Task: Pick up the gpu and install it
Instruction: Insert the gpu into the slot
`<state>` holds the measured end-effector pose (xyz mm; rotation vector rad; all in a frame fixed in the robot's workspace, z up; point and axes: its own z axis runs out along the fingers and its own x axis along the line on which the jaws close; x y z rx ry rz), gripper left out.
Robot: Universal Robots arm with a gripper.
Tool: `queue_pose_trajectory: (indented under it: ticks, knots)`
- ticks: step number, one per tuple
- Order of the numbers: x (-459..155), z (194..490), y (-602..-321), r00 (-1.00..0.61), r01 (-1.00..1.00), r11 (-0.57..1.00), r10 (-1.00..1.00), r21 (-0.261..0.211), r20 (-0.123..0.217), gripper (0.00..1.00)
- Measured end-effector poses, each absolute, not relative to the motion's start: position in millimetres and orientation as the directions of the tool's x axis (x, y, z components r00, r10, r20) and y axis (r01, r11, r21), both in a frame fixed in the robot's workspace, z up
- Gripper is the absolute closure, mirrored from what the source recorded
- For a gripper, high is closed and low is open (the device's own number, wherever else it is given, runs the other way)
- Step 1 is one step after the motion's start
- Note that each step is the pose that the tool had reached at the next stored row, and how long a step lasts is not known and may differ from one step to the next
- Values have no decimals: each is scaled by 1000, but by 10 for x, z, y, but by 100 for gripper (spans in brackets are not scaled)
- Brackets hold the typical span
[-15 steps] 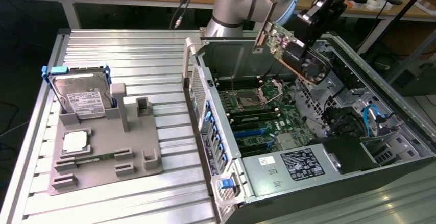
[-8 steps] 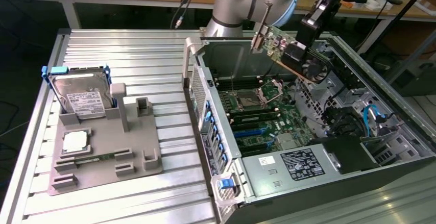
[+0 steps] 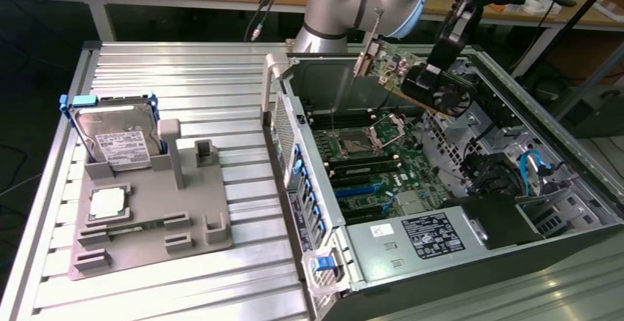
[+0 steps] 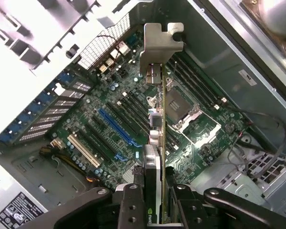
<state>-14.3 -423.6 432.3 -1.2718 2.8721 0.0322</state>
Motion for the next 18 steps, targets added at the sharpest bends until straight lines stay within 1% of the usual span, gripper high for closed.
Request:
queue_pose_trajectory:
  ticks: [7,10,18]
  knots:
    - [-143,4302,-4236,-561,-828,561,-828,19,-9,73]
    - [-143,4287,-4236,-476,-879,476,-879,19,-9,73]
    - [-143,4264,-4236,-343,-939,343,-939,19,-9,73]
